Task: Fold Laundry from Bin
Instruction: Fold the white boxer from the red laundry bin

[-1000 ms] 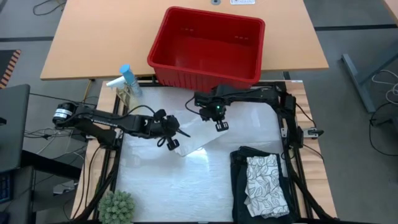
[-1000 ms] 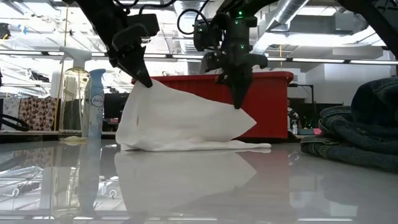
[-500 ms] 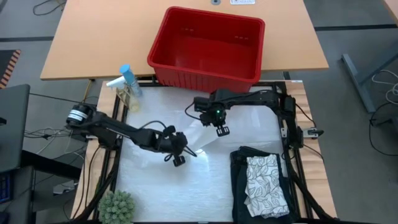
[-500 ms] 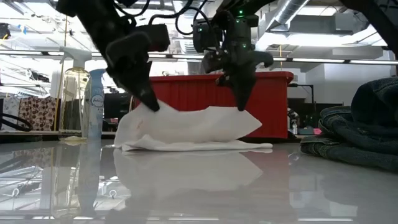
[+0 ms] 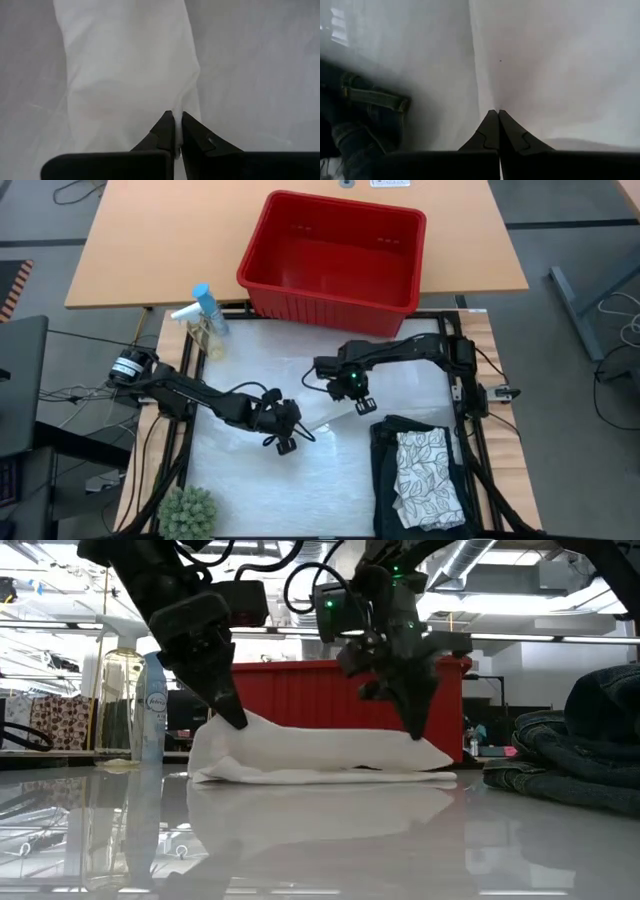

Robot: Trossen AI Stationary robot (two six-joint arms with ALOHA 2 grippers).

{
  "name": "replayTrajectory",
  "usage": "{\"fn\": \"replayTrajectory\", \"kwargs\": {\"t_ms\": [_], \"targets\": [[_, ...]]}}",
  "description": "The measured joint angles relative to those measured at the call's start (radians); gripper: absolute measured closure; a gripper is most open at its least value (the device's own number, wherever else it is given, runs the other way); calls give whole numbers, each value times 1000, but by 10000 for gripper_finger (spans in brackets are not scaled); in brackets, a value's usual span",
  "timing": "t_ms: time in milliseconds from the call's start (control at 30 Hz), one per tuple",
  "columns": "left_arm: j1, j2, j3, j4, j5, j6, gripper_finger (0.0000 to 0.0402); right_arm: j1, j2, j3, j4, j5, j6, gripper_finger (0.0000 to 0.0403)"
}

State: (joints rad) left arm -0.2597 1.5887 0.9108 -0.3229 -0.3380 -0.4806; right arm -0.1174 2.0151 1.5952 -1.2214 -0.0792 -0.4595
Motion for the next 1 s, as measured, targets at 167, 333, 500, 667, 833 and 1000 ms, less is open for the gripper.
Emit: {"fn": "replayTrajectory", "kwargs": {"t_ms": [167,333,500,667,833,1000], "targets": [[0,0,0,1,18,7,401,15,1,-18,12,-1,0,387],[0,0,0,0,44,13,401,23,1,-18,24,-2,1,387],[-1,0,0,0,43,16,401,36,1,-18,26,-52,-1,367],[-2,0,0,-1,95,45,399,48,1,-18,26,-142,-17,361],[-2,0,0,-1,99,52,368,59,1,-18,22,-171,-45,348],[-2,0,0,-2,169,72,319,65,1,-17,21,-232,-46,318]]}}
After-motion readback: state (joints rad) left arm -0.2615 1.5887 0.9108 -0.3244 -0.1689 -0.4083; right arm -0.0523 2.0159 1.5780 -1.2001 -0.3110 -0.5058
